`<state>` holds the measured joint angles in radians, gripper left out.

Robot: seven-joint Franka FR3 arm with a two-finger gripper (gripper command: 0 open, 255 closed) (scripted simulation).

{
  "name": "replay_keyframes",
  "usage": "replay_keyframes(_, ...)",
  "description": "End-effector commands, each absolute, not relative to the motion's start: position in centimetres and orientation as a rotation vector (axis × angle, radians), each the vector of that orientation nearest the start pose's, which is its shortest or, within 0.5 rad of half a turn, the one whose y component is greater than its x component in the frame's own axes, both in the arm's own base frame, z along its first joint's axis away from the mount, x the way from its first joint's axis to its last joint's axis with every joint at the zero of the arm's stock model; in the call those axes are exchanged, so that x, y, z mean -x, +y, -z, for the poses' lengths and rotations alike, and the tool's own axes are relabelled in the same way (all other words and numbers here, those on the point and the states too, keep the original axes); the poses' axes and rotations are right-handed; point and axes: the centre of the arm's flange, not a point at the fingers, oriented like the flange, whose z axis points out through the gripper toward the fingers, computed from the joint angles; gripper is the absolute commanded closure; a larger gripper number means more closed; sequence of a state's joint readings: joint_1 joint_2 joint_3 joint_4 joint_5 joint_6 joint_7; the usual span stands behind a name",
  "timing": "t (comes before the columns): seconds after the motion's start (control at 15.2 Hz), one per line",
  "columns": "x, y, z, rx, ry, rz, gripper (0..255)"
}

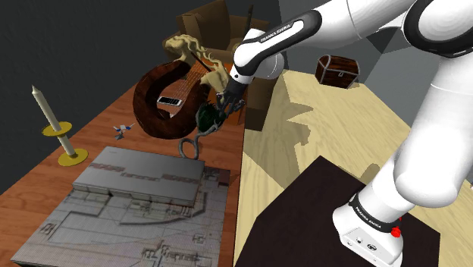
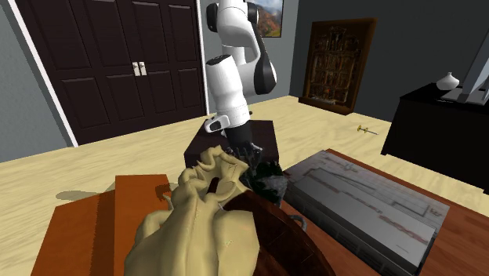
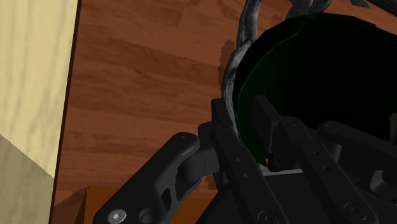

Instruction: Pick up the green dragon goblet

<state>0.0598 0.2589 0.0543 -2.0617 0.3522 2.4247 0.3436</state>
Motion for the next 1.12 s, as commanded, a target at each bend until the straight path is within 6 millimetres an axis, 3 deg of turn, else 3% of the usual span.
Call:
replay_keyframes(0.0,-59.2,6.9,-31.8,2.783,0.690,0.054,255)
replay_keyframes(1.06,-59.2,6.9,-39.7,2.783,0.690,0.055,255)
